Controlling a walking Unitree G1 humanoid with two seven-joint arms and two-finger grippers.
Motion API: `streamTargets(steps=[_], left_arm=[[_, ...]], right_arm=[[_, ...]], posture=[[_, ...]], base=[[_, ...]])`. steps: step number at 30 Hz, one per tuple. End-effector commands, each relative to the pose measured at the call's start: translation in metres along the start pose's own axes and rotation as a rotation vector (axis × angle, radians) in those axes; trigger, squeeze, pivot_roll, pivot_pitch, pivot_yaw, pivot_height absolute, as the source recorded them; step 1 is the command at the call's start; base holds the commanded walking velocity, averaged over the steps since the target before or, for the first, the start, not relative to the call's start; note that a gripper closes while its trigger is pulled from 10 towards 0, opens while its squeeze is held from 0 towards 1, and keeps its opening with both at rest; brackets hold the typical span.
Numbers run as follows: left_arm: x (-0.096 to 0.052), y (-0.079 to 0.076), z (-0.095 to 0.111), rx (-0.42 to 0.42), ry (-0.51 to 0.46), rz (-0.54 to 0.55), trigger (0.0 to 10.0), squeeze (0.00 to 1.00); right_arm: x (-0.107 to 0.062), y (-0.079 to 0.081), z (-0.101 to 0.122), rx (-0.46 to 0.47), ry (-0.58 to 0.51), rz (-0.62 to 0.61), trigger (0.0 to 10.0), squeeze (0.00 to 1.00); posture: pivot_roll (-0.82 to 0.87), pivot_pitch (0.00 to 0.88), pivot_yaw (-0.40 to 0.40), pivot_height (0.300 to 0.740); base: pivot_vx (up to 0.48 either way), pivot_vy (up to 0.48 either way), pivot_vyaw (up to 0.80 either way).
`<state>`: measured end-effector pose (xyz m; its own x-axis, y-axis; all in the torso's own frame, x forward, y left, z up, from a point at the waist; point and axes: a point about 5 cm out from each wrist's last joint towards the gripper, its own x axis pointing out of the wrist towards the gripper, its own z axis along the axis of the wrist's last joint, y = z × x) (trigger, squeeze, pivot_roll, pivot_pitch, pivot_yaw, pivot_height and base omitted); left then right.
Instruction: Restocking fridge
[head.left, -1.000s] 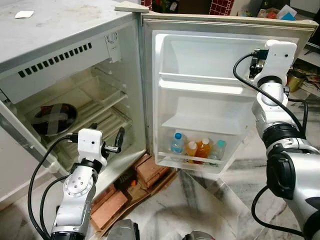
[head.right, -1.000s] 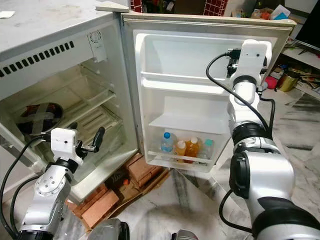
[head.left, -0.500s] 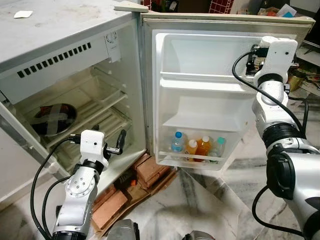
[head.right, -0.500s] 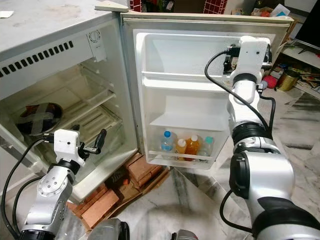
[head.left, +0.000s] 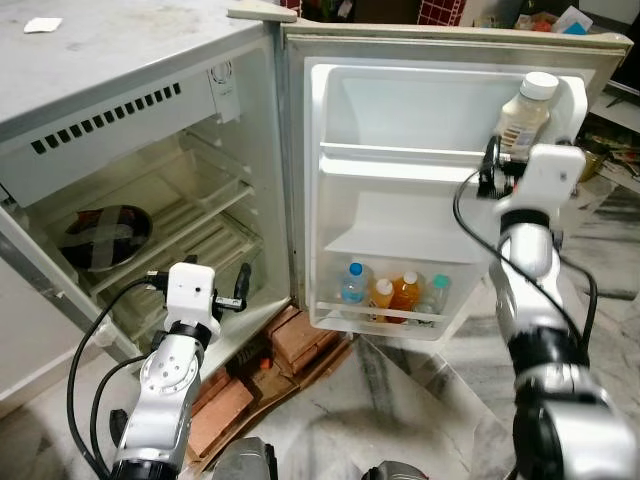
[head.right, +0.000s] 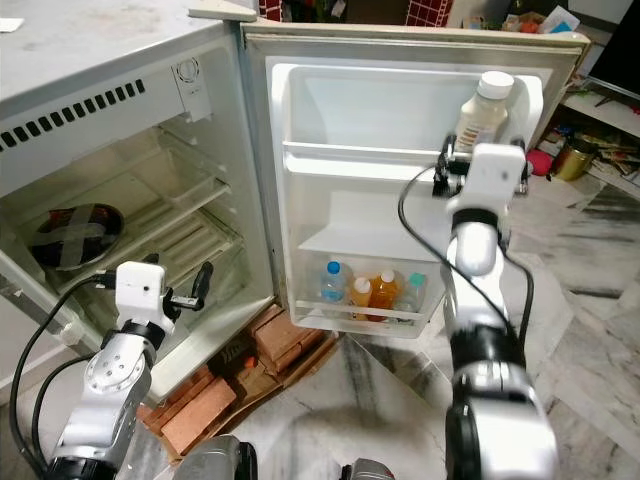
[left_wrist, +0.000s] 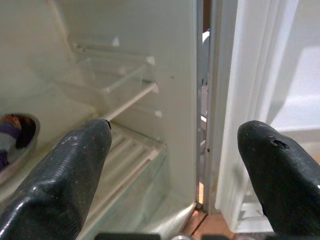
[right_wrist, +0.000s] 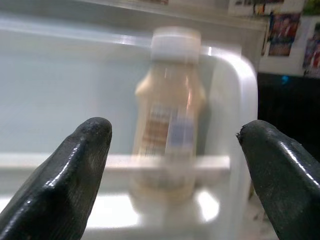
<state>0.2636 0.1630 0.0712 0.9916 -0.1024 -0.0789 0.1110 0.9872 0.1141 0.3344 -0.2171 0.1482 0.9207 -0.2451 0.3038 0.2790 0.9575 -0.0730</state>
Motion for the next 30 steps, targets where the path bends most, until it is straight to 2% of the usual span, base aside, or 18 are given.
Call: streamTargets(steps=[1, 3, 4, 5, 6, 7, 8, 9, 16, 21, 22, 27, 30], left_arm=[[0.005, 0.005, 0.002, 0.023, -0.011, 0.015, 10.0, 0.00], [0.005, 0.005, 0.000, 0.026, -0.003, 0.011, 10.0, 0.00], [0.005, 0.005, 0.000, 0.026, -0.003, 0.011, 10.0, 0.00], [0.003, 0.004, -0.004, 0.032, 0.008, 0.008, 10.0, 0.00], [0.003, 0.003, -0.005, 0.033, 0.012, 0.006, 10.0, 0.00], [0.002, 0.002, -0.006, 0.035, 0.015, 0.003, 10.0, 0.00], [0.002, 0.002, -0.006, 0.034, 0.017, 0.001, 10.0, 0.00], [0.002, 0.001, -0.006, 0.032, 0.017, -0.001, 10.0, 0.00], [0.005, -0.006, -0.007, 0.033, 0.009, -0.006, 10.0, 0.00], [0.004, -0.007, -0.008, 0.031, 0.013, -0.012, 10.0, 0.00], [0.003, -0.007, -0.010, 0.036, 0.020, -0.017, 10.0, 0.00], [0.003, -0.007, -0.011, 0.043, 0.024, -0.020, 10.0, 0.00], [0.003, -0.007, -0.011, 0.052, 0.024, -0.019, 10.0, 0.00]], right_arm=[[-0.027, 0.017, -0.018, 0.009, 0.068, 0.061, 10.0, 1.00], [-0.046, 0.023, -0.038, -0.027, 0.124, 0.111, 10.0, 0.98], [-0.046, 0.023, -0.038, -0.027, 0.124, 0.111, 10.0, 0.98], [-0.061, 0.024, -0.054, -0.016, 0.198, 0.114, 10.0, 0.90], [-0.067, 0.025, -0.058, -0.014, 0.221, 0.118, 10.0, 0.84], [-0.071, 0.025, -0.062, -0.003, 0.240, 0.122, 10.0, 0.44], [-0.073, 0.027, -0.063, 0.003, 0.252, 0.131, 10.0, 0.18], [-0.075, 0.027, -0.065, 0.005, 0.259, 0.138, 10.0, 0.00], [-0.080, 0.026, -0.055, 0.007, 0.286, 0.164, 10.0, 0.00], [-0.077, 0.023, -0.057, 0.016, 0.289, 0.160, 10.0, 0.00], [-0.074, 0.022, -0.052, 0.039, 0.261, 0.154, 10.0, 0.00], [-0.071, 0.025, -0.048, 0.051, 0.270, 0.163, 10.0, 0.00], [-0.068, 0.030, -0.042, 0.060, 0.236, 0.199, 10.0, 0.00]], posture=[[-0.02, 0.000, 0.001, 0.740], [-0.02, 0.000, 0.003, 0.740], [-0.02, 0.000, 0.003, 0.740], [-0.02, 0.000, 0.005, 0.740], [-0.02, 0.000, 0.005, 0.740], [-0.02, 0.000, 0.005, 0.740], [-0.03, 0.000, 0.007, 0.740], [-0.03, 0.000, 0.007, 0.740], [-0.04, 0.000, 0.006, 0.740], [-0.04, 0.000, 0.007, 0.740], [-0.03, 0.000, 0.007, 0.740], [-0.03, 0.000, 0.009, 0.740], [-0.03, 0.000, 0.010, 0.740]], base=[[0.000, 0.000, 0.00], [0.000, 0.000, 0.00], [0.000, 0.000, 0.00], [0.000, -0.240, 0.00], [0.000, -0.274, 0.00], [0.000, -0.334, 0.00], [0.000, -0.345, 0.00], [0.000, -0.349, 0.00], [0.000, -0.377, 0.00], [0.000, -0.406, 0.00], [0.000, -0.412, 0.00], [0.000, -0.412, 0.00], [0.000, -0.420, 0.24]])
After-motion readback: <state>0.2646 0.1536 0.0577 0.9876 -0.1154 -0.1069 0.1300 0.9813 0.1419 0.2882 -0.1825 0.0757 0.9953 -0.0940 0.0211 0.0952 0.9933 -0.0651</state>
